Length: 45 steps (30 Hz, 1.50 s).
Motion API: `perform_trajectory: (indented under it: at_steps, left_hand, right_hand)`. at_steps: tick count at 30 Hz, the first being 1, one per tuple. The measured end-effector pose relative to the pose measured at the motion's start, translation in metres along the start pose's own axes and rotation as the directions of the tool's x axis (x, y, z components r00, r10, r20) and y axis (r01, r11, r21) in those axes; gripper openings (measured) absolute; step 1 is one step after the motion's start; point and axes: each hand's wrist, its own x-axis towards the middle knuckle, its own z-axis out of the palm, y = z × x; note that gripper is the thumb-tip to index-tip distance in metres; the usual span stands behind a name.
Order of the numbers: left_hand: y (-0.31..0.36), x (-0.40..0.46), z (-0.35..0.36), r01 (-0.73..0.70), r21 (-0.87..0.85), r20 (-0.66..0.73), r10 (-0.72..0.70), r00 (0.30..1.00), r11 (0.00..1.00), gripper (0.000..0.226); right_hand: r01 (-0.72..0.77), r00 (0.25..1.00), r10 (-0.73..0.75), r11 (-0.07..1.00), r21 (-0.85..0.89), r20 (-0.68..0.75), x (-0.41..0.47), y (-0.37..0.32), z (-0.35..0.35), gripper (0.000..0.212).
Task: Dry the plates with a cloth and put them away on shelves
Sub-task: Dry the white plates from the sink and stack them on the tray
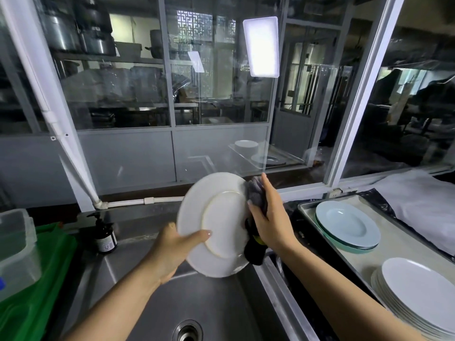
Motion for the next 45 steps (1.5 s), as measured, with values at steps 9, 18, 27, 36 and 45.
perform_trajectory:
  at_steps: [9, 18, 27, 36, 45]
  left_hand:
    - [0.016, 0.005, 0.026, -0.131, 0.145, 0.025, 0.129, 0.991, 0.981, 0.023]
    - [0.016, -0.002, 0.014, -0.075, 0.166, 0.045, 0.069, 0.997, 0.983, 0.037]
    - [0.018, -0.013, 0.012, 0.080, -0.034, 0.098, -0.076, 0.992, 0.996, 0.046]
    - [0.037, -0.006, 0.022, 0.275, -0.108, 0.166, -0.255, 0.952, 0.955, 0.048]
    - [0.028, -0.011, 0.031, 0.254, -0.246, 0.117, -0.232, 0.966, 0.935, 0.045]
  right_hand:
    - [0.568, 0.808, -0.501, 0.803, -0.184, 0.310, -0.007, -0.060, 0.022, 0.057]
    - [0.188, 0.980, -0.191, 0.981, 0.046, 0.065, 0.017, -0.024, 0.007, 0.070]
    - [0.022, 1.000, -0.025, 0.984, 0.177, 0.017, 0.012, -0.009, -0.001, 0.061]
    - [0.252, 0.942, -0.228, 0.965, -0.070, 0.245, 0.025, -0.020, -0.003, 0.071]
    - [0.637, 0.744, -0.572, 0.764, -0.106, 0.344, -0.006, -0.036, 0.020, 0.063]
